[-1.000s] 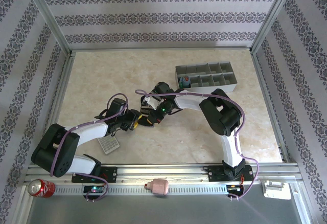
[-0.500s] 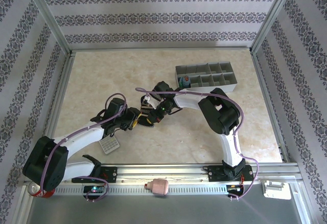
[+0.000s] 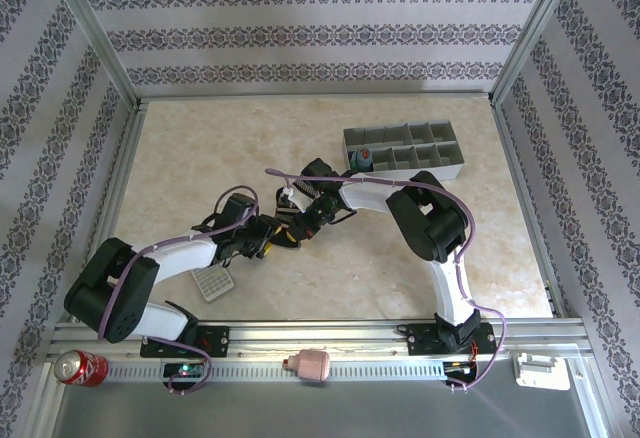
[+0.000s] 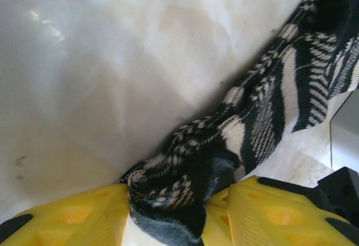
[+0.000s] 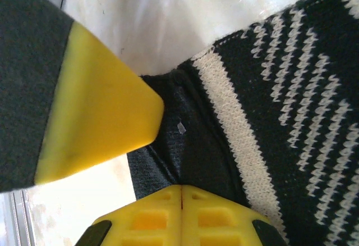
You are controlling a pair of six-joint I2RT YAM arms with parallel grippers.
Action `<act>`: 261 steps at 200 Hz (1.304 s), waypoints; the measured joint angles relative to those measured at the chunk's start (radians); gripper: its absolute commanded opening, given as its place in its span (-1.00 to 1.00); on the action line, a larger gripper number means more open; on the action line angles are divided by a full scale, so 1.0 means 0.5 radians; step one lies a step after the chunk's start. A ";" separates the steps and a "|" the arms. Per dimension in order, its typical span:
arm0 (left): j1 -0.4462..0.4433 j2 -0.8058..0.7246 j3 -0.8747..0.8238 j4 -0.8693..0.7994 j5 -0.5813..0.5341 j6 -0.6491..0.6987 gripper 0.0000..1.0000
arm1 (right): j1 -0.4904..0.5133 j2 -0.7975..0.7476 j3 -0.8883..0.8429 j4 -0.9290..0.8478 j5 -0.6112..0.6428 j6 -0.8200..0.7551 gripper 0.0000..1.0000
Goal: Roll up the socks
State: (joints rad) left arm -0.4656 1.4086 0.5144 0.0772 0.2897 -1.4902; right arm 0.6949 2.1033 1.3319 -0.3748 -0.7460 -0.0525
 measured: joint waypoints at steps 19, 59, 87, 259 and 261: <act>0.000 0.057 0.042 0.011 -0.017 -0.014 -0.12 | -0.007 0.002 0.000 0.000 -0.011 0.005 -1.00; 0.000 0.216 0.249 -0.235 -0.036 -0.027 -0.67 | -0.008 0.003 -0.001 0.001 -0.014 0.004 -1.00; 0.000 0.253 0.375 -0.452 -0.029 -0.014 -1.00 | -0.008 0.001 -0.008 0.010 -0.014 0.003 -1.00; 0.072 0.224 0.461 -1.024 0.275 -0.026 -1.00 | 0.777 -0.845 -1.083 1.090 1.575 -1.215 0.29; 0.072 0.224 0.462 -1.025 0.275 -0.026 -1.00 | 0.781 -0.835 -1.081 1.089 1.587 -1.230 0.28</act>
State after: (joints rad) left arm -0.4294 1.5208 0.7456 -0.4355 0.4274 -1.5032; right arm 1.0855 1.6859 0.7914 0.1699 0.0475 -0.6674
